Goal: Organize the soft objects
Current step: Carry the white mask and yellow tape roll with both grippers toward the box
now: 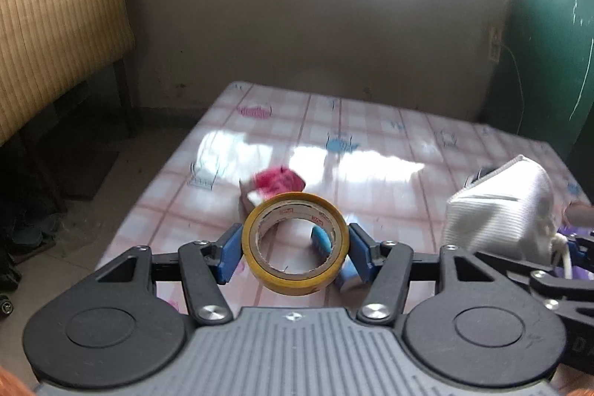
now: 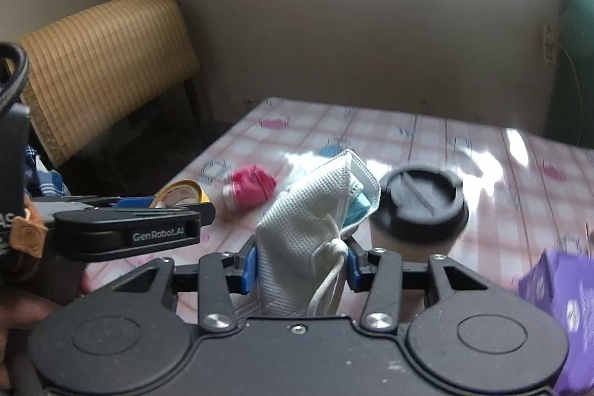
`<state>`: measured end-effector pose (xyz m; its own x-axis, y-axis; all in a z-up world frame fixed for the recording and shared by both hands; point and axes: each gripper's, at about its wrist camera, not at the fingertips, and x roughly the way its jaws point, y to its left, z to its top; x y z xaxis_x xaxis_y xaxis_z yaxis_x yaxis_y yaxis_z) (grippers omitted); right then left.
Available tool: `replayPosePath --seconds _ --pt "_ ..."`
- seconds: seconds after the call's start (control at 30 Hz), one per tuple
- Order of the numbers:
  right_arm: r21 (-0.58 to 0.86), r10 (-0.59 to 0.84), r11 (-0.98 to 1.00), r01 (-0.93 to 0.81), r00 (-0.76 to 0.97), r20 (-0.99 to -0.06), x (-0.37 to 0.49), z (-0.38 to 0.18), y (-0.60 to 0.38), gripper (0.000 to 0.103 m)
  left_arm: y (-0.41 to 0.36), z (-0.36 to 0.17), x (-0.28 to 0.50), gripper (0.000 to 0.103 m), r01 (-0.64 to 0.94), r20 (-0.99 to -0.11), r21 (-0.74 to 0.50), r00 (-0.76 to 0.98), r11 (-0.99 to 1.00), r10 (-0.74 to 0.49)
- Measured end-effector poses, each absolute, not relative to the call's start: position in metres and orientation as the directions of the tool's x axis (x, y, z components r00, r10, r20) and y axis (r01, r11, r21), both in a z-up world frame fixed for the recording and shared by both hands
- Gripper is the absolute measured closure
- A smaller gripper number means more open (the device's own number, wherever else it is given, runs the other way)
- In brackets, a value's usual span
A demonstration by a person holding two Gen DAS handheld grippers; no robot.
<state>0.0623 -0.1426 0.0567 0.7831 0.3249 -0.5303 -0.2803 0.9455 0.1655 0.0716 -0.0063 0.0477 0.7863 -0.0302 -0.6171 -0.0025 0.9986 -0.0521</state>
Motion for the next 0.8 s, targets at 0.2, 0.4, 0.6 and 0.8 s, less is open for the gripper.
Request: replayPosePath --seconds 0.2,0.4,0.6,0.8 --pt "0.144 0.311 0.950 -0.276 0.799 -0.515 0.077 0.079 -0.149 0.049 -0.017 0.061 0.086 0.042 -0.003 -0.612 -0.050 0.790 0.999 -0.028" --pt "0.141 0.300 0.954 -0.265 0.804 -0.514 0.085 0.087 -0.159 0.049 -0.027 0.067 0.094 0.042 0.000 -0.621 -0.039 0.783 0.999 -0.024" --pt "0.151 0.283 0.959 -0.239 0.815 -0.506 0.089 0.092 -0.166 0.049 -0.030 0.069 0.100 0.042 0.013 -0.623 -0.050 0.781 0.999 -0.041" --pt "0.158 0.270 0.963 -0.220 0.824 -0.499 0.087 0.096 -0.179 0.049 -0.038 0.074 0.102 0.042 0.032 -0.621 -0.051 0.782 0.998 -0.057"
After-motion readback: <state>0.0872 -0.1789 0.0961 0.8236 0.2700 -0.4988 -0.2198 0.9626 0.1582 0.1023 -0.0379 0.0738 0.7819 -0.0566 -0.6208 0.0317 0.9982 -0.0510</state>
